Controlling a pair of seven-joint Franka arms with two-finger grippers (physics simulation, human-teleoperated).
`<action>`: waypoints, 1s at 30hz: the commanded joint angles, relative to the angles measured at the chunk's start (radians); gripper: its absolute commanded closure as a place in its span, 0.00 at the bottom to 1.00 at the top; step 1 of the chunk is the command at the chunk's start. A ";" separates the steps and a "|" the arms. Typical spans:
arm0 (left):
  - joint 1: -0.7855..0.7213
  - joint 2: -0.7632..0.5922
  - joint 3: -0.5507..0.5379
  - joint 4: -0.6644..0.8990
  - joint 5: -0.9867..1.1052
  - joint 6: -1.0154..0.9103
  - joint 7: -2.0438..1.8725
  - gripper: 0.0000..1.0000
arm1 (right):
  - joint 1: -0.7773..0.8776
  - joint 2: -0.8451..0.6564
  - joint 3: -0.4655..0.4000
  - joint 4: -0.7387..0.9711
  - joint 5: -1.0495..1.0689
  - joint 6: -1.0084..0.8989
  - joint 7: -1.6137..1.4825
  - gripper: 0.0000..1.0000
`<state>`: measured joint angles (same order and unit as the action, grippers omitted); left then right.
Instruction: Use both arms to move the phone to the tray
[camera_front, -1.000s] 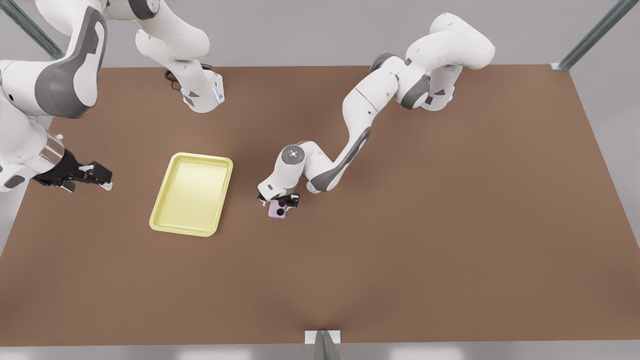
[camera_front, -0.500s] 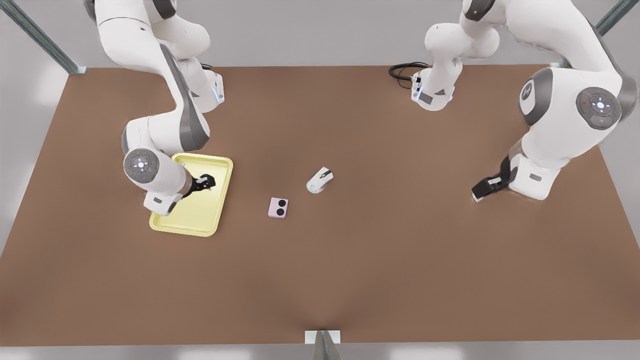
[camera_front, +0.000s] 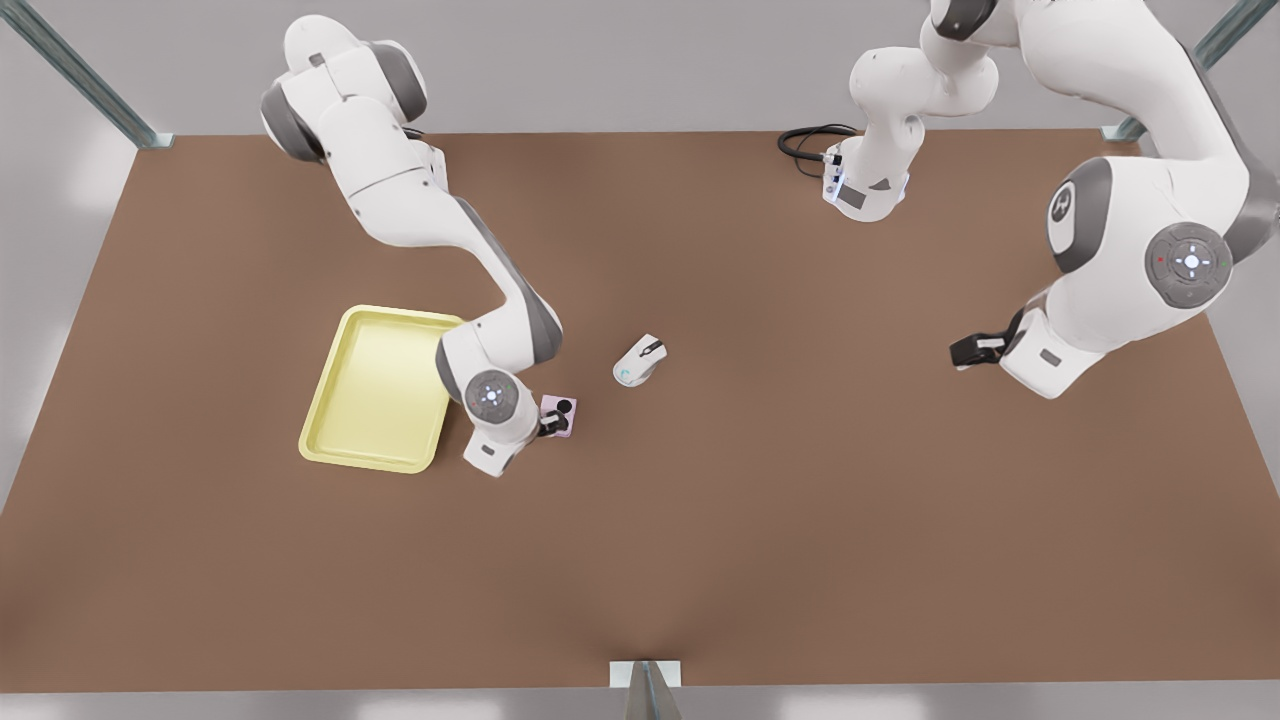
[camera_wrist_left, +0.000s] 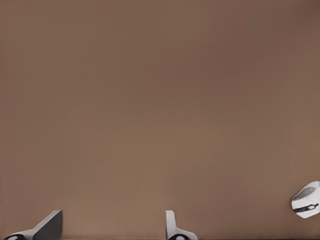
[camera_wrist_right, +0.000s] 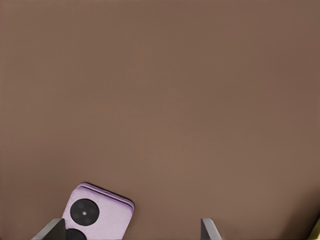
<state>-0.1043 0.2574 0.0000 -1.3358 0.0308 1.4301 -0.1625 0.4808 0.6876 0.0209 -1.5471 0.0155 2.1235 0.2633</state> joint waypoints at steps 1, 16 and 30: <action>0.000 0.005 0.000 0.001 0.001 -0.010 0.236 0.00 | 0.007 0.004 -0.001 -0.024 0.001 0.144 0.548 0.00; 0.000 0.034 0.000 0.003 0.001 0.006 0.236 0.00 | 0.053 -0.036 0.005 -0.180 -0.006 0.246 0.817 0.00; 0.002 0.049 0.000 0.003 0.000 0.024 0.236 0.00 | 0.065 0.004 0.008 -0.196 -0.020 0.276 0.781 0.00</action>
<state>-0.1027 0.3077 0.0002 -1.3335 0.0302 1.4458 0.0290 0.5461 0.6927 0.0291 -1.7437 -0.0031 2.3867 0.9036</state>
